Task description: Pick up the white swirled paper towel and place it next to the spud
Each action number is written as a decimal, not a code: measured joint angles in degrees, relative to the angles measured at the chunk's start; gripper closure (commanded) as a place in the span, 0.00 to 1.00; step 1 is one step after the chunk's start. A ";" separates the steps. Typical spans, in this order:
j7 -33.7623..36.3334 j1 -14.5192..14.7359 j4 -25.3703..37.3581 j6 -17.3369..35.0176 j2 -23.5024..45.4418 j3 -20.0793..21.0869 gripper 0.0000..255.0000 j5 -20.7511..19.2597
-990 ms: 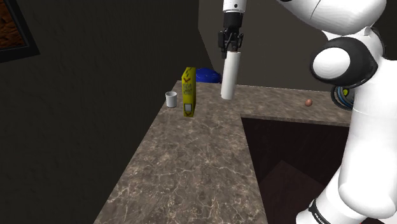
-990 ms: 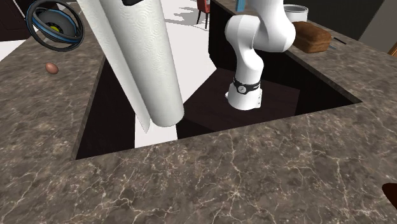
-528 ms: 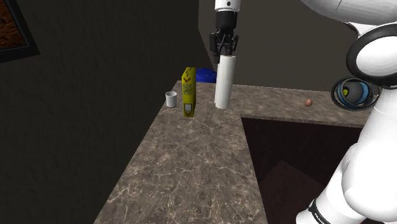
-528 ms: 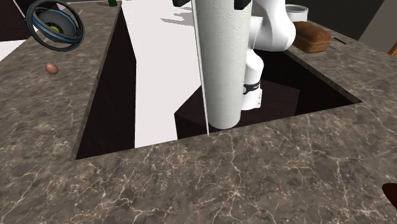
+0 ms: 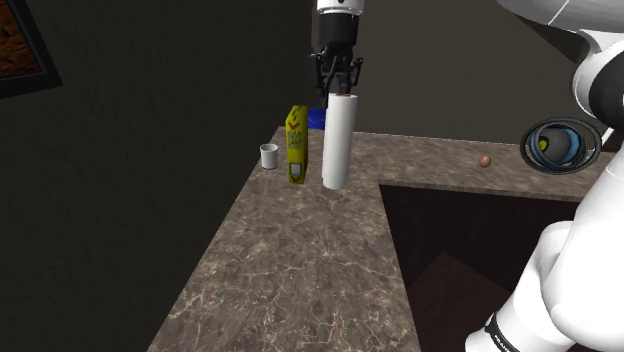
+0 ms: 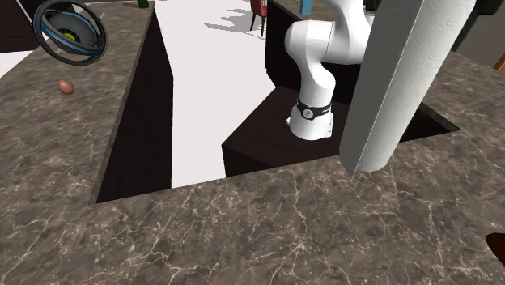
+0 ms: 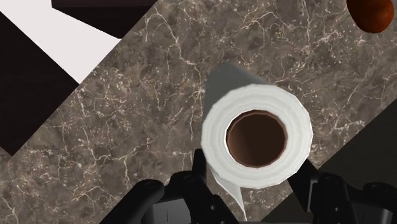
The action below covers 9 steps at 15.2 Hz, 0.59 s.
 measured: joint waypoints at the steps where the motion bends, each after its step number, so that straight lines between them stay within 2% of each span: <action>1: 1.14 0.61 -1.70 0.77 -1.02 0.57 1.00 0.09; 3: 3.95 2.04 -3.87 1.91 -2.34 1.99 1.00 0.32; 9: 12.94 6.45 -3.52 2.93 -1.94 6.52 1.00 0.90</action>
